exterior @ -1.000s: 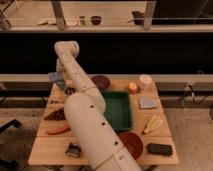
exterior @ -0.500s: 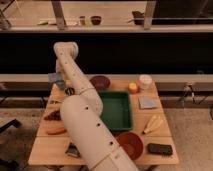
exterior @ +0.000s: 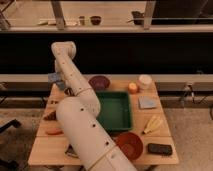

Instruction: Place sponge in plastic cup

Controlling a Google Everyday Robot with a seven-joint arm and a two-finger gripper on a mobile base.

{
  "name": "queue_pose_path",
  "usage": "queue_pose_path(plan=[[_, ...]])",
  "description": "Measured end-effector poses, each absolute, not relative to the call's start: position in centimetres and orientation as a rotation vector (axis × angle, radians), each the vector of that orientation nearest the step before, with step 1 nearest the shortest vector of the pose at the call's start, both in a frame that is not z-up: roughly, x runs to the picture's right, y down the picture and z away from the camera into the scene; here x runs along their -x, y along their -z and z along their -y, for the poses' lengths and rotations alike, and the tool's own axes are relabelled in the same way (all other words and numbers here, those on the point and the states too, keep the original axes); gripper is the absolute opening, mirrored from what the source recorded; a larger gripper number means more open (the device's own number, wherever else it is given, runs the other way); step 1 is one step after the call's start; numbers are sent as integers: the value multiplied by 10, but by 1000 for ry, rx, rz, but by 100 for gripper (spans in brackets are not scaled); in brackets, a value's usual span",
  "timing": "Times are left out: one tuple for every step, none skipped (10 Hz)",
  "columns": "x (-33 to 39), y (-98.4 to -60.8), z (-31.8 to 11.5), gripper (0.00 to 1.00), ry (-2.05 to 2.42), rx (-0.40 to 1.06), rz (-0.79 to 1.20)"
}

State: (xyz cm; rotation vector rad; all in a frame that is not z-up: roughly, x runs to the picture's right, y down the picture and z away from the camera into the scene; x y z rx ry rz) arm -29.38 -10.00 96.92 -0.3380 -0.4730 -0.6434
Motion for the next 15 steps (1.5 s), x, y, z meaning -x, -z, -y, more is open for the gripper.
queue_pose_path(plan=[[295, -969, 100, 60, 642, 339, 464], [295, -971, 99, 70, 641, 342, 454], [294, -971, 100, 76, 638, 342, 448], [294, -972, 99, 78, 636, 344, 443], [294, -973, 98, 78, 634, 346, 440], [293, -973, 98, 78, 631, 347, 436], [293, -974, 98, 78, 629, 349, 433], [293, -974, 98, 78, 628, 350, 430], [293, -974, 98, 78, 627, 350, 427], [292, -974, 99, 78, 624, 349, 423], [293, -973, 100, 78, 623, 348, 419], [294, -971, 102, 78, 621, 343, 418], [294, -966, 105, 78, 616, 339, 421], [291, -953, 106, 78, 606, 341, 432], [281, -944, 108, 78, 583, 354, 439]])
